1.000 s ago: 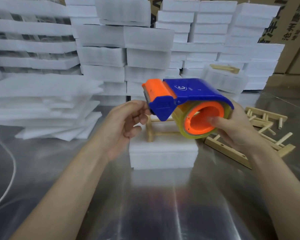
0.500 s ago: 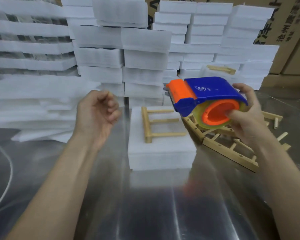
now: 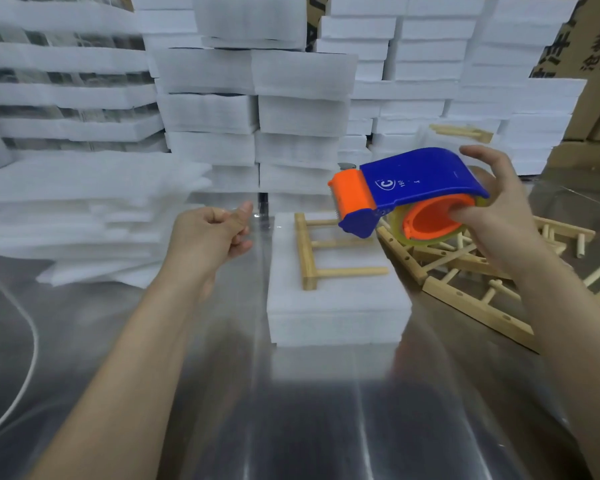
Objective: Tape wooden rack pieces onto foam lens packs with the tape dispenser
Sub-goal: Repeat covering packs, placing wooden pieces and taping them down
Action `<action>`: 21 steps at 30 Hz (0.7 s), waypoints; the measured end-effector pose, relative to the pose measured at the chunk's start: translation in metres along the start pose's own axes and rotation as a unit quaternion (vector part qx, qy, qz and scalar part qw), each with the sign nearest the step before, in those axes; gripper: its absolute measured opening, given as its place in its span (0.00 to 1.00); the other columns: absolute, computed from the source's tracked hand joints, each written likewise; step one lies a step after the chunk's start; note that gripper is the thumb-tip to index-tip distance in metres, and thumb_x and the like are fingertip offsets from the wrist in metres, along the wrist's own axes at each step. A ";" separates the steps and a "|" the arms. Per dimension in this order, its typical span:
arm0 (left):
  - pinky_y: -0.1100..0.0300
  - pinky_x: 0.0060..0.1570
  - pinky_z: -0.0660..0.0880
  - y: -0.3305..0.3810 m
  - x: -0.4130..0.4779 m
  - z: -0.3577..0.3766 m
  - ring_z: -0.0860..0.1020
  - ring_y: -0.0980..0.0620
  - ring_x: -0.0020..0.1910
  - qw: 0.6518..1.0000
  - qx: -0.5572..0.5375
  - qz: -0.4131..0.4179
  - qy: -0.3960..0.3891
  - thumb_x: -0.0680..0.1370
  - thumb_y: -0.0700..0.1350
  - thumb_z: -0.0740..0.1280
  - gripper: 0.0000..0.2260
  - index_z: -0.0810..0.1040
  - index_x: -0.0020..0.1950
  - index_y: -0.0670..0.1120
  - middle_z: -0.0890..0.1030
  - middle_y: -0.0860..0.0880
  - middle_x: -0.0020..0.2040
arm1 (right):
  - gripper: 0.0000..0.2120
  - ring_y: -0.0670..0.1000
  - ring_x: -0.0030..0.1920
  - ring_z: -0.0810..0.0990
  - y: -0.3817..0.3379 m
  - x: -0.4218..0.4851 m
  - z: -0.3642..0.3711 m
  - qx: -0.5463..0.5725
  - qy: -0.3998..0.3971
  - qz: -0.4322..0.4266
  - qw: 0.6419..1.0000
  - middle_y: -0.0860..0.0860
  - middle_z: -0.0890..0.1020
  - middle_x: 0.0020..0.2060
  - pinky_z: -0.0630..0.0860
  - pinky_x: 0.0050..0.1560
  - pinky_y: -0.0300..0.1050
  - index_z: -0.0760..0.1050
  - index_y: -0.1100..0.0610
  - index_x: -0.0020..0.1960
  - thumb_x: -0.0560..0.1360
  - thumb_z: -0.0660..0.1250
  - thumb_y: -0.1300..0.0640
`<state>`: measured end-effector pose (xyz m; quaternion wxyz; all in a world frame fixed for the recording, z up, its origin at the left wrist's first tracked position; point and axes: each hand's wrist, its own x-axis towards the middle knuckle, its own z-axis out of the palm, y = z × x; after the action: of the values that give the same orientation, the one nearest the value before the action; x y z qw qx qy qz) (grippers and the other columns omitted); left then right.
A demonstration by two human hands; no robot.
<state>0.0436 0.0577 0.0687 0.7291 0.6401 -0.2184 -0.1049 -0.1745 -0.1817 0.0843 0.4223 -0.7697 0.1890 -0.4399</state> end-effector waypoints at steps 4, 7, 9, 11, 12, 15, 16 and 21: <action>0.68 0.34 0.78 0.007 0.007 -0.004 0.75 0.61 0.23 0.999 -0.040 -0.006 0.019 0.76 0.43 0.71 0.13 0.74 0.35 0.39 0.71 0.48 0.28 | 0.35 0.43 0.52 0.83 -0.004 0.000 -0.003 -0.015 0.006 -0.012 1.000 0.42 0.83 0.49 0.79 0.41 0.35 0.66 0.39 0.63 0.69 0.72 0.70; 0.66 0.36 0.79 0.010 0.009 -0.006 0.75 0.60 0.22 0.998 -0.052 0.008 0.017 0.75 0.43 0.72 0.13 0.74 0.35 0.39 0.72 0.53 0.22 | 0.35 0.43 0.52 0.83 -0.012 0.000 -0.007 -0.027 0.013 -0.030 0.999 0.41 0.83 0.49 0.79 0.41 0.33 0.66 0.37 0.62 0.69 0.73 0.69; 0.65 0.37 0.80 0.010 0.008 -0.007 0.74 0.60 0.22 0.998 -0.057 0.008 0.022 0.75 0.44 0.72 0.13 0.74 0.35 0.39 0.72 0.54 0.20 | 0.34 0.43 0.52 0.82 -0.012 0.000 -0.006 -0.041 0.008 -0.031 0.999 0.40 0.83 0.50 0.79 0.42 0.36 0.66 0.36 0.61 0.69 0.74 0.68; 0.66 0.36 0.80 0.009 0.010 -0.009 0.75 0.60 0.23 0.998 -0.061 0.010 0.032 0.74 0.43 0.73 0.14 0.73 0.34 0.39 0.72 0.54 0.20 | 0.33 0.40 0.52 0.82 -0.009 -0.002 -0.003 -0.054 0.010 -0.027 0.998 0.37 0.82 0.50 0.79 0.45 0.39 0.67 0.36 0.61 0.69 0.74 0.66; 0.67 0.35 0.79 0.008 0.010 -0.009 0.75 0.60 0.24 0.997 -0.062 0.009 0.036 0.74 0.43 0.73 0.15 0.72 0.32 0.40 0.72 0.54 0.20 | 0.32 0.39 0.52 0.81 -0.007 -0.003 -0.002 -0.059 0.012 -0.027 0.998 0.35 0.81 0.49 0.79 0.44 0.38 0.67 0.36 0.61 0.70 0.74 0.65; 0.68 0.34 0.78 0.003 0.008 -0.009 0.77 0.59 0.25 0.997 -0.061 0.009 0.041 0.73 0.42 0.74 0.15 0.72 0.31 0.39 0.73 0.53 0.20 | 0.29 0.36 0.53 0.79 -0.008 -0.003 0.001 -0.068 0.022 -0.041 0.997 0.30 0.79 0.48 0.78 0.41 0.31 0.68 0.36 0.59 0.71 0.73 0.64; 0.68 0.34 0.78 0.001 0.008 -0.009 0.77 0.59 0.25 0.997 -0.060 0.010 0.043 0.73 0.42 0.74 0.15 0.72 0.31 0.39 0.73 0.53 0.20 | 0.29 0.36 0.53 0.79 -0.008 -0.003 0.002 -0.072 0.026 -0.048 0.996 0.31 0.79 0.49 0.78 0.42 0.30 0.68 0.37 0.59 0.71 0.73 0.65; 0.67 0.34 0.78 -0.008 0.010 -0.010 0.77 0.59 0.24 0.998 -0.028 0.002 0.053 0.72 0.44 0.75 0.13 0.77 0.36 0.38 0.75 0.54 0.21 | 0.28 0.35 0.52 0.78 -0.003 0.003 0.006 -0.086 0.020 -0.057 0.994 0.34 0.78 0.51 0.76 0.41 0.29 0.68 0.40 0.61 0.71 0.73 0.65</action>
<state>0.0581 0.0605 0.0618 0.7572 0.6241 -0.1774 -0.0756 -0.1680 -0.1790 0.0866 0.3248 -0.8039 0.1908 -0.4603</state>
